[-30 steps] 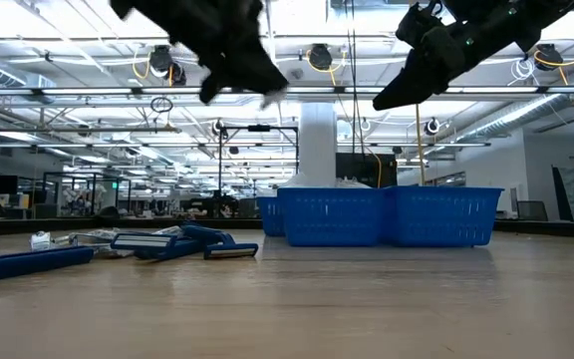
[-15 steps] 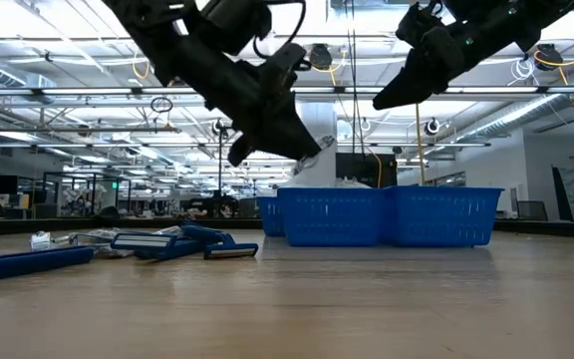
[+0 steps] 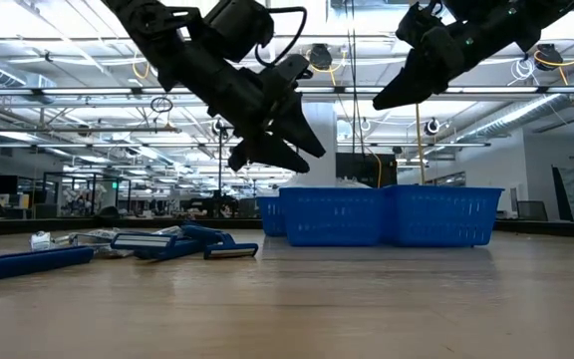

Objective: Pick & Place Travel size toiletries
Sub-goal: Put the silver nail cutter into the bottom left blue basket

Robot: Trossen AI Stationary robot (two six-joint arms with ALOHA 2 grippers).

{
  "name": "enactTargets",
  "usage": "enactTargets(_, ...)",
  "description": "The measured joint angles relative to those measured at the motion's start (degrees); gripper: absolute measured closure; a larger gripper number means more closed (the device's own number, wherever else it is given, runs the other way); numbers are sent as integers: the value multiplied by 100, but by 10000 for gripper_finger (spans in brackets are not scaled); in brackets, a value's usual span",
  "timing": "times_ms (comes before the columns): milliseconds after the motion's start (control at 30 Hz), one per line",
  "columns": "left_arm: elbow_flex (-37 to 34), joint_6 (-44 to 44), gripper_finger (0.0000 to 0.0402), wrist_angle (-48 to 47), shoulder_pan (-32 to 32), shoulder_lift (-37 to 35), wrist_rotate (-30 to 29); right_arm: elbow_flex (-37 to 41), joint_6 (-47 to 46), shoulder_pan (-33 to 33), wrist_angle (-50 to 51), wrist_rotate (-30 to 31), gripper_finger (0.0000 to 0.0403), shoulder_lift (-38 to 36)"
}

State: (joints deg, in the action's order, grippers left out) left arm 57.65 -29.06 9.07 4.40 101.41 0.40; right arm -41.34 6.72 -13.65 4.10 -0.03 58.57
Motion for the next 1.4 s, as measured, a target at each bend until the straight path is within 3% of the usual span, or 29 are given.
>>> enactTargets(200, 0, 128, 192, -397, 134, -162, 436, 0, 0, 0, 40, 0, 232, 0)
enactTargets(333, 2, -164, 189, -1811, 207, -719, 577, 0, 0, 0, 61, 0, 232, 0)
enactTargets(533, 1, -1068, 188, -4349, -314, -1401, -363, 0, 41, 0, 63, 0, 232, 0)
enactTargets(700, -24, -2138, 188, -5768, -993, -1384, -780, 0, 44, 0, 68, 0, 232, 0)
enactTargets(967, -24, -2616, 188, -5608, -1454, -949, -1034, 0, 44, -1, 42, -1, 232, 0)
enactTargets(1400, -26, -2765, 188, -5786, -1318, -183, -628, 0, -22, 0, 44, -15, 232, 0)
